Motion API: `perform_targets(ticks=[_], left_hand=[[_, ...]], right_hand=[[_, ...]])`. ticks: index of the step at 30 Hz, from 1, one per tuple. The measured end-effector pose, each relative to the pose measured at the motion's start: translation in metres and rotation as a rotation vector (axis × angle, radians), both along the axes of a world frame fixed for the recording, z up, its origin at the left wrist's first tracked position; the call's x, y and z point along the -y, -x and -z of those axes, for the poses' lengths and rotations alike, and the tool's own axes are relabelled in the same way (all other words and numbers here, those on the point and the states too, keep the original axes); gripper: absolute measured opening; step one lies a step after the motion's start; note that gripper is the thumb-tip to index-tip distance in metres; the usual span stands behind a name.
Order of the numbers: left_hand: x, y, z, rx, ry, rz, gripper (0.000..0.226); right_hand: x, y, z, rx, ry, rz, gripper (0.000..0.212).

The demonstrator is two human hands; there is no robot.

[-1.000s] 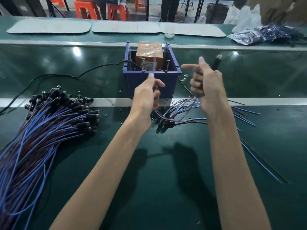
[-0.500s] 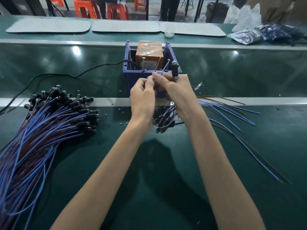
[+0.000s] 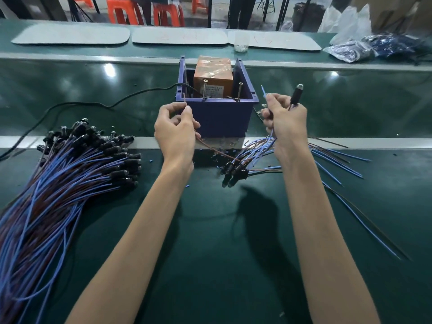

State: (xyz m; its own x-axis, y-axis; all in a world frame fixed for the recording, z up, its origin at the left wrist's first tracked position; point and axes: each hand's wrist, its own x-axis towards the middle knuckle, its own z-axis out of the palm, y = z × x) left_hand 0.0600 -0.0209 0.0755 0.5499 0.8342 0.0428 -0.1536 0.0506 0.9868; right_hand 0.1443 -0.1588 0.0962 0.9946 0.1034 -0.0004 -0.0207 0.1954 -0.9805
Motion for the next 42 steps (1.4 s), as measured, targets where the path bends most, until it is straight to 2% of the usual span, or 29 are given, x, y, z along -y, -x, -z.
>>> perform_targets(ticks=[5,11,15,19,24,29,42], left_hand=[[-0.011,-0.003,0.005,-0.035,-0.020,0.044,0.010],[-0.016,-0.004,0.010,-0.085,-0.216,0.063,0.039],[-0.020,-0.004,0.010,-0.092,-0.265,0.071,0.033],[-0.020,-0.003,0.011,-0.109,-0.223,0.101,0.029],[-0.021,-0.001,0.013,-0.127,-0.185,0.140,0.036],[-0.019,-0.001,0.011,-0.107,-0.206,0.110,0.024],[-0.020,-0.002,0.012,-0.109,-0.180,0.180,0.020]], right_hand=[[0.001,-0.008,0.003,-0.036,0.048,-0.013,0.028],[-0.002,-0.009,0.011,0.032,0.080,-0.060,0.025],[-0.003,-0.009,0.014,0.056,0.076,-0.047,0.023],[-0.003,-0.011,0.014,0.042,0.102,-0.047,0.022],[-0.004,-0.009,0.014,0.027,0.136,-0.112,0.028],[-0.005,-0.008,0.015,0.036,0.131,-0.119,0.027],[-0.005,-0.005,0.012,0.023,0.112,-0.148,0.028]])
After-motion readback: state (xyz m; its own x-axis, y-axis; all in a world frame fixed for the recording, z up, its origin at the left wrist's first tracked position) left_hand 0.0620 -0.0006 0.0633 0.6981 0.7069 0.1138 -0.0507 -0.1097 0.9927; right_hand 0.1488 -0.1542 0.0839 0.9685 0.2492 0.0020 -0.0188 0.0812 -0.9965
